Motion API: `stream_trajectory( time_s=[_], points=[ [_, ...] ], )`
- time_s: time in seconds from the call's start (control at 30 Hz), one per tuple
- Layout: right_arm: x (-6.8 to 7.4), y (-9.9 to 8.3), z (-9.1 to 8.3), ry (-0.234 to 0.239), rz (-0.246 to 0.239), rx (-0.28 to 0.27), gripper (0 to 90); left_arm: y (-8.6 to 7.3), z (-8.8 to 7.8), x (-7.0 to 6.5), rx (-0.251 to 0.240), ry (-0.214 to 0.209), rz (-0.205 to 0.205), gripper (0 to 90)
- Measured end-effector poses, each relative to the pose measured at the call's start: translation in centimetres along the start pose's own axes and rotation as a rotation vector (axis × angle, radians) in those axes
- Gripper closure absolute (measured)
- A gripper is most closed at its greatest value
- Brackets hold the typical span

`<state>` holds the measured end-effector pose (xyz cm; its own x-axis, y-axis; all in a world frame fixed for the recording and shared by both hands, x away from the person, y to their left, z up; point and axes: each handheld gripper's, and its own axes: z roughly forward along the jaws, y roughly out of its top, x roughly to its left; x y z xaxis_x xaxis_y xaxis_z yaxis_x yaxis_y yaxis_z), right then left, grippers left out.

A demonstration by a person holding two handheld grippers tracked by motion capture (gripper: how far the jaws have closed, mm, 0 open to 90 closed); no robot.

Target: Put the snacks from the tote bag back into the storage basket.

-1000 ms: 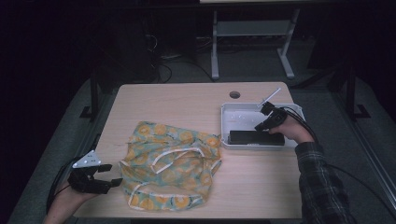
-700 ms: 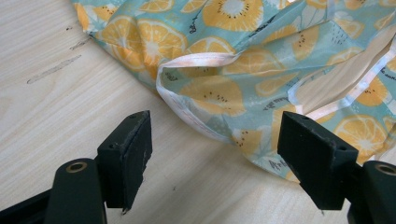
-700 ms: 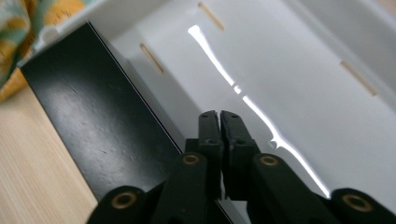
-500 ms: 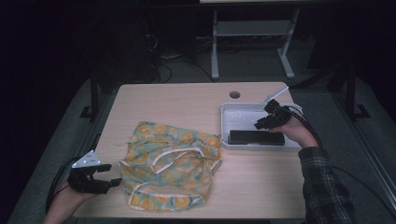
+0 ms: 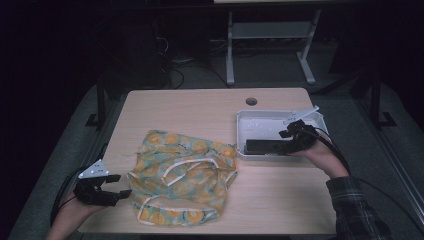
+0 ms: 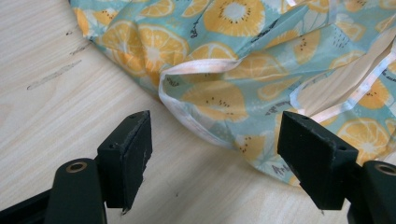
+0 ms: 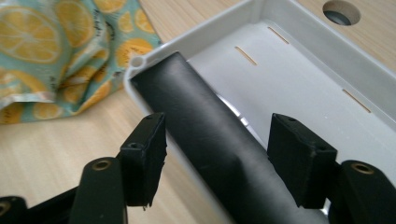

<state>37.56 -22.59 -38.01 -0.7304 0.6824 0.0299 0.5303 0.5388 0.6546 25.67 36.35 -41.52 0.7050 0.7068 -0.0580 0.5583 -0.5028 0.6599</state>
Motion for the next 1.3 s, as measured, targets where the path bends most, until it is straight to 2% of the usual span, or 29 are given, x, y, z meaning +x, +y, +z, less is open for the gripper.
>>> stream_trajectory(
  time_s=[0.2,0.33,0.4,0.53,0.63,0.87,0.97,1.07,1.17,1.3],
  points=[
    [2.2,-1.6,-0.8,-0.006,-0.008,-0.043,32.2,0.2,0.1,0.0,-0.003,-0.008,0.012,25.8],
    [3.3,-2.7,-1.0,-0.029,-0.027,-0.055,29.4,0.3,0.2,-0.1,-0.004,-0.015,0.013,25.8],
    [3.7,-3.1,-1.0,-0.049,-0.023,-0.062,29.2,0.2,0.1,-0.2,-0.005,-0.019,0.019,25.8],
    [4.5,-4.5,-1.2,-0.060,-0.021,-0.075,27.0,0.0,-0.2,-0.3,-0.013,-0.018,0.014,25.8],
    [5.2,-5.4,-1.2,-0.058,-0.001,-0.087,25.4,-0.1,-0.2,-0.3,-0.018,-0.019,0.007,25.7],
    [6.8,-7.5,-1.1,-0.090,0.025,-0.110,22.0,-0.2,0.1,-0.9,-0.011,-0.033,0.024,25.7],
    [7.5,-8.8,-1.0,-0.099,0.047,-0.113,21.6,-0.3,0.3,-1.1,-0.007,-0.041,0.031,25.7],
    [7.7,-9.7,-1.0,-0.086,0.065,-0.102,21.6,-0.3,0.4,-1.3,-0.004,-0.047,0.037,25.6],
    [7.8,-10.2,-0.8,-0.079,0.058,-0.071,21.0,-0.2,0.6,-1.2,0.004,-0.048,0.049,25.6],
    [7.7,-10.3,-0.6,-0.093,0.053,-0.058,21.0,-0.1,0.8,-1.2,0.011,-0.052,0.055,25.6]
  ],
)
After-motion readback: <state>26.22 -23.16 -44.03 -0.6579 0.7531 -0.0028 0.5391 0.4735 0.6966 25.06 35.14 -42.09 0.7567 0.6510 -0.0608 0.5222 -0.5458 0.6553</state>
